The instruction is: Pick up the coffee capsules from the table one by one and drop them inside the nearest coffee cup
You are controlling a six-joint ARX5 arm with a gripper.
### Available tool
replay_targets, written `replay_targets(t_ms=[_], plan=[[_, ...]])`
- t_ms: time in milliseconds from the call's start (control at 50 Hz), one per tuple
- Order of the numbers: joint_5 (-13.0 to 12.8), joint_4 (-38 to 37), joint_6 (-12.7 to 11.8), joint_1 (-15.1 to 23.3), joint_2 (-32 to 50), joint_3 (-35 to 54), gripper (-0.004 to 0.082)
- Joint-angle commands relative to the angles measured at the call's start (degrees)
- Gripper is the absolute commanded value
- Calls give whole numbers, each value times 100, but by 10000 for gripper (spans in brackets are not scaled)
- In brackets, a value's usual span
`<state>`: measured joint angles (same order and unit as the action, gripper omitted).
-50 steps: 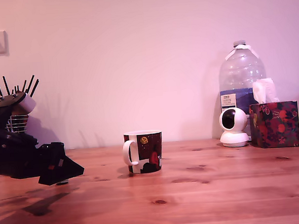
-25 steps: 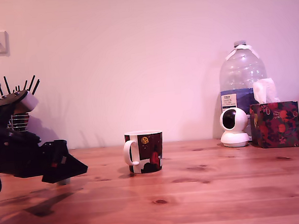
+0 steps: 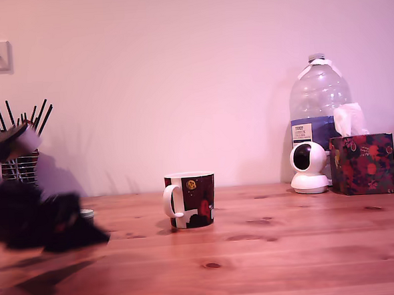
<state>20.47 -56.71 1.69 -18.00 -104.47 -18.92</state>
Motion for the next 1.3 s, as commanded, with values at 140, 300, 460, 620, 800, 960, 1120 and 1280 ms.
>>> replay_targets(t_ms=[140,300,460,620,800,960,1120,1280], plan=[[0,-66,-17,63,669,367,483],[-35,-9,-17,310,986,638,483],[-63,-22,-17,590,1117,754,483],[-105,-13,-17,680,1123,754,483],[-214,-15,-17,776,1121,754,483],[-210,-13,-17,776,1121,754,483],[-212,-52,-17,776,1117,754,483],[-212,-170,-15,776,1095,752,485]])
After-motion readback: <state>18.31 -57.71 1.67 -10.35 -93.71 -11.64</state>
